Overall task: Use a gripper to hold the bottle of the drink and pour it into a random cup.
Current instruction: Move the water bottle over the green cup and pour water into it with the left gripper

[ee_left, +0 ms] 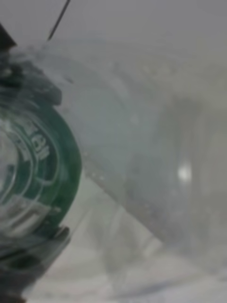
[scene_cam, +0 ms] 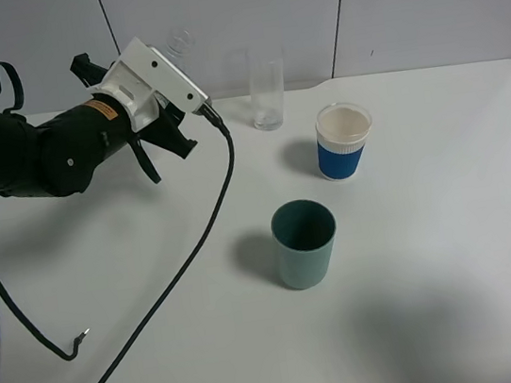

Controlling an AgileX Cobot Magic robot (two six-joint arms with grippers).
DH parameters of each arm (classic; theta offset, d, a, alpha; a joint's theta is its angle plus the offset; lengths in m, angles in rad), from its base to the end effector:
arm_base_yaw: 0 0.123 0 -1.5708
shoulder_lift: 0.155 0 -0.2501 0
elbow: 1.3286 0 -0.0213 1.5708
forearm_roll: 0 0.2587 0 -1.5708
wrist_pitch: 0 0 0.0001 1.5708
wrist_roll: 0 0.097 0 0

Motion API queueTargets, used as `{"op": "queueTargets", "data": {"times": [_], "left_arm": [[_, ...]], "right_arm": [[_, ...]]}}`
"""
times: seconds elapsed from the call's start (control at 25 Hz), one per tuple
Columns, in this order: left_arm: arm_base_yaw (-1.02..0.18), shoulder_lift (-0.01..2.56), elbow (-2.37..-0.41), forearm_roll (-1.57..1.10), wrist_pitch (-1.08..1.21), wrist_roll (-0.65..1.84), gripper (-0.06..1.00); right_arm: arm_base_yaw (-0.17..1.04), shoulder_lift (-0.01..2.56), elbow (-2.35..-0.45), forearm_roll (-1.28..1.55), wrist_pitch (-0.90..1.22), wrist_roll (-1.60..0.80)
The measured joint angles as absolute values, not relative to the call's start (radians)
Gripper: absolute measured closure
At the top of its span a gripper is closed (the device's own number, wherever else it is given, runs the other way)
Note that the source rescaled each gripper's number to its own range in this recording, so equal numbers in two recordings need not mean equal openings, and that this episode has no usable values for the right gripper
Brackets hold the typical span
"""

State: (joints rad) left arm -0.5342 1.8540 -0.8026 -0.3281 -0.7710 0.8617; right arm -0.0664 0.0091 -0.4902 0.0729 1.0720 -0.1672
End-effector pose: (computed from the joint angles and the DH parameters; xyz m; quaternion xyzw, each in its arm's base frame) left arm 0.3238 -0.1663 0.1283 0.3648 0.6881 0.1155 0.6165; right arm 0.0449 0.0032 0.2743 -0.0446 0.8593 -0.0231 0.5090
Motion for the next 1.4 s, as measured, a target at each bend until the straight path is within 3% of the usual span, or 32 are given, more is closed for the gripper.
{"op": "queueTargets", "data": {"times": [1.4], "left_arm": [[-0.767,1.908,-1.038,-1.200,-0.699,1.655,0.93]], "right_arm": [[-0.066,0.009,-0.490,0.073,1.072,-0.167]]}}
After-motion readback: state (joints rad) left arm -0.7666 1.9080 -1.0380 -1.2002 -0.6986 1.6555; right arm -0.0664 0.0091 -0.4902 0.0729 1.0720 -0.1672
